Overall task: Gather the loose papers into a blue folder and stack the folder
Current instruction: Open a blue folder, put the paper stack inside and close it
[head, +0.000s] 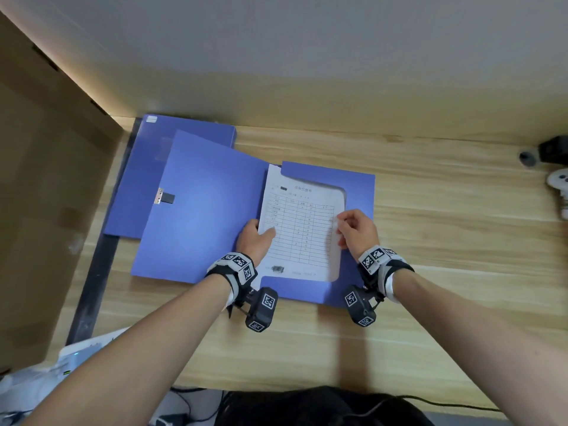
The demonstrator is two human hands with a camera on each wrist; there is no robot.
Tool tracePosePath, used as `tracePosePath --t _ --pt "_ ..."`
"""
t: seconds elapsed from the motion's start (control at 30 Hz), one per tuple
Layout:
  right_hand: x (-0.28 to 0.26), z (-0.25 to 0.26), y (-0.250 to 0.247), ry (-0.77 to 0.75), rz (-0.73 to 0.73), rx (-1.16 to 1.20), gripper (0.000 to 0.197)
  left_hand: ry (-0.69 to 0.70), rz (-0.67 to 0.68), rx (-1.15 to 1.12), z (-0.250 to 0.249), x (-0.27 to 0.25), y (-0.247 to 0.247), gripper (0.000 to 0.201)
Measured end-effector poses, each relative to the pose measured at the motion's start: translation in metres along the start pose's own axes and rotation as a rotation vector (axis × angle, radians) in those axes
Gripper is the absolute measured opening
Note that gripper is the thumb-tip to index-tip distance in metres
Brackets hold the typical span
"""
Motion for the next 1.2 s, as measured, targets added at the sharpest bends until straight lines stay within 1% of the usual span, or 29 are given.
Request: tracePosePath --t 0.07,0.13,0.2,0.23,0.27,0.33,0.4,0.47,0.5,0.53,0.57,0.63,0.7,0.77,0.87,0.93,0.97,1.03,1.1,1.17,1.2 --pt "0.001 0.002 -0.004 -0.015 -0.011 -0.027 0.021 0.001 -0.073 0.010 -0.005 0.002 -0.007 0.020" --pt "0.003 0.002 -0.010 -0.030 -0.028 -0.070 0.019 0.009 -0.055 0.050 -0.010 0.005 -0.004 0.022" --pt "0.002 0.004 -0.013 -0.032 -0.027 -0.136 0.017 0.022 -0.023 0.103 -0.013 0.008 0.005 0.028" --pt "0.002 0.006 -0.014 -0.037 -0.018 -0.232 0.018 0.029 -0.024 0.119 -0.013 0.009 0.008 0.030" --pt "0.000 0.011 -0.015 -0.040 0.003 -0.382 0.022 0.027 -0.036 0.128 -0.012 0.009 0.010 0.030" --pt "-0.003 0.021 -0.009 -0.058 0.065 -0.762 0.026 0.014 -0.066 0.117 -0.009 0.010 0.011 0.029" --pt "-0.005 0.033 -0.001 -0.113 0.108 -1.056 0.029 -0.006 -0.072 0.100 -0.005 0.012 0.011 0.029" --pt "-0.004 0.038 0.011 -0.148 0.159 -1.217 0.027 -0.021 -0.066 0.095 -0.003 0.013 0.010 0.030" --pt "-0.004 0.040 0.014 -0.146 0.183 -1.228 0.026 -0.025 -0.064 0.095 -0.005 0.013 0.009 0.031" --pt "-0.003 0.040 0.014 -0.126 0.202 -1.192 0.025 -0.028 -0.067 0.098 -0.007 0.011 0.008 0.034" --pt "0.000 0.039 0.011 -0.106 0.203 -1.108 0.026 -0.023 -0.080 0.102 -0.010 0.009 0.007 0.038" --pt "0.004 0.036 0.001 -0.077 0.169 -0.861 0.027 0.012 -0.121 0.130 -0.021 0.003 0.004 0.049" --pt "0.007 0.030 -0.011 -0.073 0.106 -0.645 0.024 0.061 -0.113 0.139 -0.031 -0.003 0.008 0.058" --pt "0.006 0.020 -0.021 -0.049 0.056 -0.480 0.021 0.100 -0.038 0.159 -0.034 -0.002 0.024 0.058" --pt "0.010 0.003 -0.026 -0.009 0.051 -0.306 0.024 0.065 0.096 0.180 -0.027 0.001 0.054 0.056" --pt "0.012 -0.003 -0.028 -0.012 0.056 -0.229 0.023 0.045 0.155 0.146 -0.026 0.001 0.070 0.057" --pt "0.012 -0.004 -0.029 -0.018 0.052 -0.205 0.022 0.042 0.163 0.133 -0.027 0.001 0.075 0.056" --pt "0.014 -0.006 -0.032 -0.030 0.039 -0.175 0.021 0.031 0.126 0.078 -0.029 0.000 0.079 0.054" --pt "0.014 -0.006 -0.035 -0.038 0.032 -0.139 0.023 0.029 0.033 0.039 -0.030 -0.004 0.075 0.056" --pt "0.013 -0.006 -0.037 -0.037 0.027 -0.092 0.025 0.035 -0.069 0.093 -0.032 -0.011 0.066 0.064" --pt "0.012 -0.006 -0.038 -0.038 0.025 -0.069 0.026 0.039 -0.084 0.165 -0.032 -0.015 0.063 0.068"
Point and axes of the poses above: each hand's wrist, its own x-axis towards the middle knuckle, its own y-axis out of the palm, z = x × y, the point moved 8 cm from there along x, towards the middle knuckle, and after that the axes turned 4 degrees about z, right-handed, at the moved point
